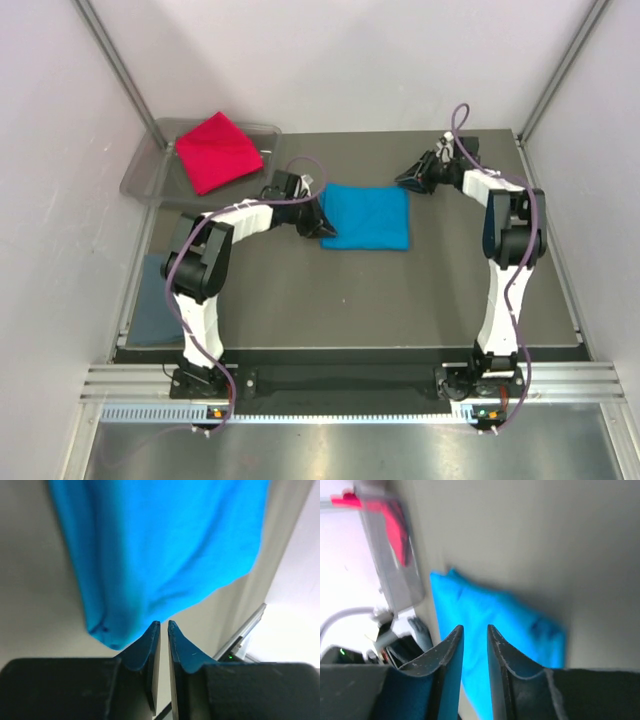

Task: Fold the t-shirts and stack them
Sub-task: Fold the tshirt

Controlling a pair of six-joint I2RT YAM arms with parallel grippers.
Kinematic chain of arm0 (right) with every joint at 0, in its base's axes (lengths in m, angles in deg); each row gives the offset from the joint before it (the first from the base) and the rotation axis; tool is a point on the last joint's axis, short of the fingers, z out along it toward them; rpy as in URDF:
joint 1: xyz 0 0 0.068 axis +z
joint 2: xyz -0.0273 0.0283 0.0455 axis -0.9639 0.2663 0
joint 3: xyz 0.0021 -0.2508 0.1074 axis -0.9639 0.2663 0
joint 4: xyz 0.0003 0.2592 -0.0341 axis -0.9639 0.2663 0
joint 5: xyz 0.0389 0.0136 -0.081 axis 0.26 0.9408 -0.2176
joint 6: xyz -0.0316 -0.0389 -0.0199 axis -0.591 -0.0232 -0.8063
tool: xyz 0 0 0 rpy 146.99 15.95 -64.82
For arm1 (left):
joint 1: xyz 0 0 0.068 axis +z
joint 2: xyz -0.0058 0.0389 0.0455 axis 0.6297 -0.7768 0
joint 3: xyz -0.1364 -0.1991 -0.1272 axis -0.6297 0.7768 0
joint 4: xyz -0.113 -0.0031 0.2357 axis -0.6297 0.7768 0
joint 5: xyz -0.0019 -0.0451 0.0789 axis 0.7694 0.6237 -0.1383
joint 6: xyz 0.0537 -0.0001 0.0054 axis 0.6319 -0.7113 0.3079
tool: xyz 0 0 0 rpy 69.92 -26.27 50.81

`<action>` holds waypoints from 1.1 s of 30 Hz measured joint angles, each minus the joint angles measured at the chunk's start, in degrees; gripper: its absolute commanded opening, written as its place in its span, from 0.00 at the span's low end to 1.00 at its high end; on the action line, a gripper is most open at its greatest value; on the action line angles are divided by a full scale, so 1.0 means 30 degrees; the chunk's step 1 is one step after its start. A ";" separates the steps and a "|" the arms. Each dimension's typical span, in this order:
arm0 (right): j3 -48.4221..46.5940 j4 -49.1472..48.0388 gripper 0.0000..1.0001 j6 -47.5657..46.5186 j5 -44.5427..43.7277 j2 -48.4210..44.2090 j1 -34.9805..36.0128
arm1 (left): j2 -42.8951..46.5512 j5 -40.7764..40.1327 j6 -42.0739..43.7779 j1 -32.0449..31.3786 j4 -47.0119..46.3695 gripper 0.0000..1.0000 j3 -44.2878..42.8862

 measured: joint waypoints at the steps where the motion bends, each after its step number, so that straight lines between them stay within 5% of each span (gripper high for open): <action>1: 0.0306 0.0619 0.29 -0.0408 -0.0073 -0.0729 0.0095 | 0.0080 0.0080 0.0029 0.0007 0.0240 0.17 -0.0313; 8: 0.5909 -0.1005 0.29 -0.0488 0.0831 -0.6390 0.2426 | -0.0430 0.1188 -0.0743 0.0204 -0.0277 0.16 -0.2550; 13: 0.9632 -0.3468 0.27 0.0262 0.1989 -0.6339 0.4138 | -0.2688 0.1479 -0.1246 0.0488 -0.1158 0.16 -0.2579; 20: 1.3500 -0.3920 0.25 -0.0036 0.2543 -0.5960 0.1974 | -0.3585 0.1596 -0.0583 0.0714 -0.0925 0.15 -0.2484; 28: 1.3719 -0.1435 0.27 -0.2266 0.2273 -0.8925 0.0750 | -0.2062 0.0984 0.0197 0.0816 0.0204 0.22 -0.2550; 33: 1.1511 -0.2710 0.28 -0.1137 0.2193 -0.8284 0.0750 | -0.3009 0.1486 -0.1275 0.1217 -0.1137 0.21 -0.4408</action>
